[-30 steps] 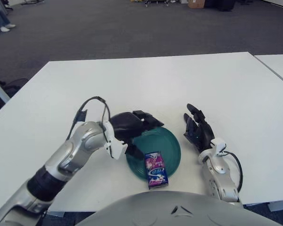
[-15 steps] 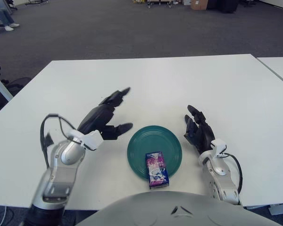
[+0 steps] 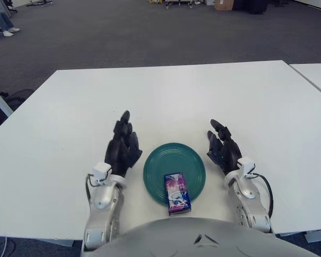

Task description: Put the gum into the plate.

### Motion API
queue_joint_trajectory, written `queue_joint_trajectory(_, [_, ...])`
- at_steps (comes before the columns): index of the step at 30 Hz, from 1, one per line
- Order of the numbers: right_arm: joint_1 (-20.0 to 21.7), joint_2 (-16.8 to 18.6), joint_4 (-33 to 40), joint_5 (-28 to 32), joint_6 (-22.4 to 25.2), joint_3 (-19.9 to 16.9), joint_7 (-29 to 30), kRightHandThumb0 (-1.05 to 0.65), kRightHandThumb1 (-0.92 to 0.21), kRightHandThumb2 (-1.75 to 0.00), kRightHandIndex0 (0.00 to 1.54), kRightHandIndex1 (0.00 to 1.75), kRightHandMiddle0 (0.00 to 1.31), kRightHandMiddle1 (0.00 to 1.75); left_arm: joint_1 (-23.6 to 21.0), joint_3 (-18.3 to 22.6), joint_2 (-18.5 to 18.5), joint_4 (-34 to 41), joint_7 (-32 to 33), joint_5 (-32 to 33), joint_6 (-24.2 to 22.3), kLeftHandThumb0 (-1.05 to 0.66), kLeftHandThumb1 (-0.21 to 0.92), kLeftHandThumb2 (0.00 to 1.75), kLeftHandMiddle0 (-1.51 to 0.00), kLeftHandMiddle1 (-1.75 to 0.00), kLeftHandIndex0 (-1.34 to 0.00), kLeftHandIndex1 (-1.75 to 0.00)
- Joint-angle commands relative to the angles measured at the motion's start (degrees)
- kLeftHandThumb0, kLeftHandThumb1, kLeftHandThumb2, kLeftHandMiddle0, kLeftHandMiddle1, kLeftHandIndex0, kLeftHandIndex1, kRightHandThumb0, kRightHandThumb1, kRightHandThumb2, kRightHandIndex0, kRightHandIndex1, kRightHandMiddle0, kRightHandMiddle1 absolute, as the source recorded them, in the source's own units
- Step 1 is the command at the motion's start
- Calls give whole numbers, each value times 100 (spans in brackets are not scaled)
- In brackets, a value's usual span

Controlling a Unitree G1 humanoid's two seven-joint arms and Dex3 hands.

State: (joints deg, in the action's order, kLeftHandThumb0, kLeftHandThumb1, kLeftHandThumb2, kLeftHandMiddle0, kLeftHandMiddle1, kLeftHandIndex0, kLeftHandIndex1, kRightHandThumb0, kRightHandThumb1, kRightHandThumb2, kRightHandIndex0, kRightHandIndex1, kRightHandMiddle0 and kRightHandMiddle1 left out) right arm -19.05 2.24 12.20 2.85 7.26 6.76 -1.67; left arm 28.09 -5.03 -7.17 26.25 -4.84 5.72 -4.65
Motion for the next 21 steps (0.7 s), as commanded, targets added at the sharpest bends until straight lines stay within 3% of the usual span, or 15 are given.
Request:
queue_joint_trajectory(1, [-151,-32,-71,-44,339,56,7,-78,-92,-93,15,0,0,35,180,-100,-40,88,74,130,-67,-105,92,94,0,0,0,-1])
queue_joint_trajectory(11, [-170,-109,27,-26,478,118,-52,-76,-92,-97,12,0,0,29,571,-111,68,-661,-22,183,622,-105,92,105,0,0,0,0])
queue_joint_trajectory(21, [-156,-223,65,-106,469,203,-60,-76,-92,-100,9,0,0,24,591,-45,305,-1528,372,-723,1794,-105,92,110,0,0,0,0])
